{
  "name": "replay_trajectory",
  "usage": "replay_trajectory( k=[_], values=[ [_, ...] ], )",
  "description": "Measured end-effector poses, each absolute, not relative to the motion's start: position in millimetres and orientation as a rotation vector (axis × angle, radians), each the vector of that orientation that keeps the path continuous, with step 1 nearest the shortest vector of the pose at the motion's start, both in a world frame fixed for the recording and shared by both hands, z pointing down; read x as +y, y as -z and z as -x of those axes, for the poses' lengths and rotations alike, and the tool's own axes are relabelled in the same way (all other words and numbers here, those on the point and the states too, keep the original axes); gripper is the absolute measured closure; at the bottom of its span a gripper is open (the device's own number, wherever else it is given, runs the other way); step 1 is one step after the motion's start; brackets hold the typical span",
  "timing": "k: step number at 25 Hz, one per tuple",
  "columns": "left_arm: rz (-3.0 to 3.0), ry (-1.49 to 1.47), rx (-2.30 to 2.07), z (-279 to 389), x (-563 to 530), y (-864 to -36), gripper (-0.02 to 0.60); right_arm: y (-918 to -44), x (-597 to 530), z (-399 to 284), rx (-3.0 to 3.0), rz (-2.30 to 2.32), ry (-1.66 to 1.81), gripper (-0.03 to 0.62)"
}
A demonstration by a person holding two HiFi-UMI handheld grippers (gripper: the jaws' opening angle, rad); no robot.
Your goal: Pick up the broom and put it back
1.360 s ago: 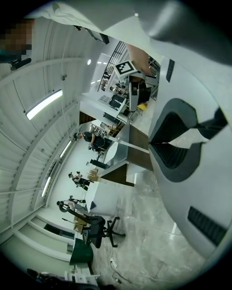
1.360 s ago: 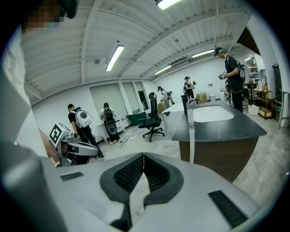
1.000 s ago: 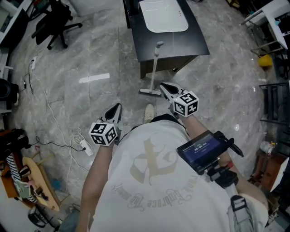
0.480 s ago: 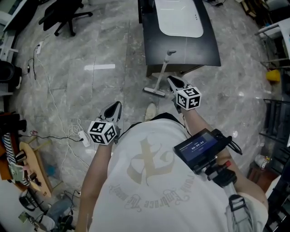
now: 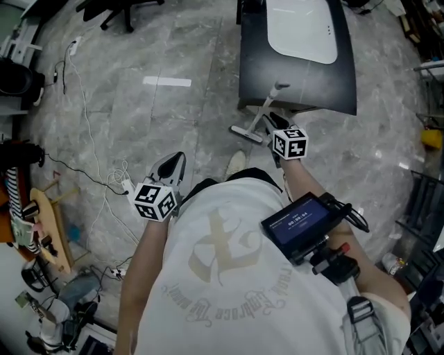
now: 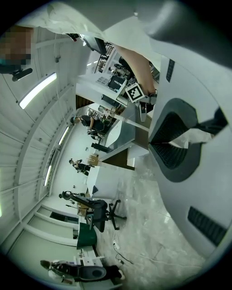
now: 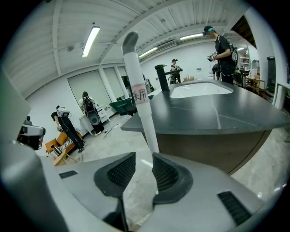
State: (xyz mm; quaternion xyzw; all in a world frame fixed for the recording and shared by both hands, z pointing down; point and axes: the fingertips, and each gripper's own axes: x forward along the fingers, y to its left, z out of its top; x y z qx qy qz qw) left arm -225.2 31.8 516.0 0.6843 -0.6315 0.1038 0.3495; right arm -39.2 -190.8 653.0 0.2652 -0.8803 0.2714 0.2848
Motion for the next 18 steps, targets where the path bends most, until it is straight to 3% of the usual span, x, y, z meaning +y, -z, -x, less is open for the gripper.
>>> replay_trajectory(
  k=[5,11,18],
  values=[
    [-1.721,-0.285,-1.657,230,38,-521,0.569,-677,-203,47,-2.302,-0.695,-0.709,0.467],
    [-1.663,-0.281,-1.693,245,43,-528,0.568,-716,-211,61,-2.234,-0.642,-0.714,0.403],
    [-1.619,-0.292,-1.728,240,58,-516,0.569,-729,-210,64,-2.191,-0.586,-0.725,0.402]
  ],
)
